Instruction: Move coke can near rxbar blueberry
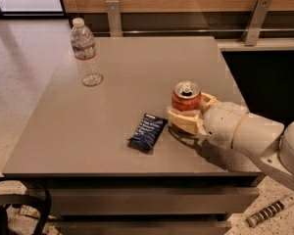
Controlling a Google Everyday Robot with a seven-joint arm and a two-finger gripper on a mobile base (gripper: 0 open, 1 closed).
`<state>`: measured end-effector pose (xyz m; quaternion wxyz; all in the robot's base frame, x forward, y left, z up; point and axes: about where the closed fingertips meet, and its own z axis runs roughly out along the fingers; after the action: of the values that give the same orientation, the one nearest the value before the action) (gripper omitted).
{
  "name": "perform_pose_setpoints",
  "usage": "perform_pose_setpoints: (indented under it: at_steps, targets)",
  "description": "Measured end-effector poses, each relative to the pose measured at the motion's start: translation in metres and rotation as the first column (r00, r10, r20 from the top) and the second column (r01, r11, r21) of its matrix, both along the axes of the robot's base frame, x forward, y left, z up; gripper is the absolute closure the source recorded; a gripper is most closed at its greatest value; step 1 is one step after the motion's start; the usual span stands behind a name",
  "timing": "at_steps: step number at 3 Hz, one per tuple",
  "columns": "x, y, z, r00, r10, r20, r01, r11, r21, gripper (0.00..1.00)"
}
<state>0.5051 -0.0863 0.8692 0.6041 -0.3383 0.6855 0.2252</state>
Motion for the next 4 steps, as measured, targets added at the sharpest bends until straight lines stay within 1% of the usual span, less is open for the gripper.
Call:
perform_pose_setpoints:
  at_steps: [1, 2, 4]
  targets:
    - [-0.0203, 0.0016, -0.0056, 0.9993, -0.035, 0.009, 0.035, 0.999, 0.011, 1.00]
    - [-0.0226, 0.0020, -0.0044, 0.9992, -0.038, 0.012, 0.038, 0.999, 0.010, 0.83]
    - [-0.0225, 0.0059, -0.0035, 0.9995, -0.030, 0.013, 0.030, 1.000, 0.008, 0.36]
